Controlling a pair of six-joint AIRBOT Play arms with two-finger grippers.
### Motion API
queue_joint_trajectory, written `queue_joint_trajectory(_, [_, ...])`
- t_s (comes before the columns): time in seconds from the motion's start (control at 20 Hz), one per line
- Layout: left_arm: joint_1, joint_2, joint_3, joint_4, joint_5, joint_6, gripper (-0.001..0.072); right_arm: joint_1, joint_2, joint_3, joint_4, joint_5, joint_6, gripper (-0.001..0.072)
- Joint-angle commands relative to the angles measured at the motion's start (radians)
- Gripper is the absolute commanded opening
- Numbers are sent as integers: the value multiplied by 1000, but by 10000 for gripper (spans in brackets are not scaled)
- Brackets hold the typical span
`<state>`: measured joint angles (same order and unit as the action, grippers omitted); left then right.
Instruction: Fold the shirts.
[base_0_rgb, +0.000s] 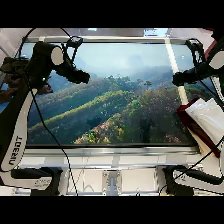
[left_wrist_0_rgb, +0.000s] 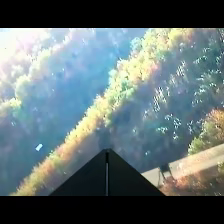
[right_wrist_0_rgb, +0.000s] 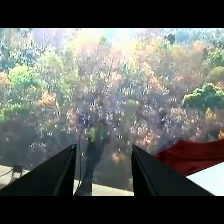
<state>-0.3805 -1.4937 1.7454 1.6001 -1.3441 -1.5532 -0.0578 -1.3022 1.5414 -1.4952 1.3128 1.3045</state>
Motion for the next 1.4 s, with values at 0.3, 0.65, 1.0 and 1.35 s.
queue_joint_trajectory(0.3, [82, -2, 0, 662, 275, -146, 500, 1, 0, 0, 12, -89, 0, 386])
queue_joint_trajectory(0.65, [523, -87, 0, 381, 330, -582, 501, 1, 0, 0, 34, -92, 0, 387])
queue_joint_trajectory(1.0, [792, -329, 0, -132, 357, -559, 569, 1, 0, 0, 71, -92, 64, 387])
queue_joint_trajectory(1.35, [805, -480, 0, -274, 583, -545, 599, 1, 0, 0, 180, -90, 92, 387])
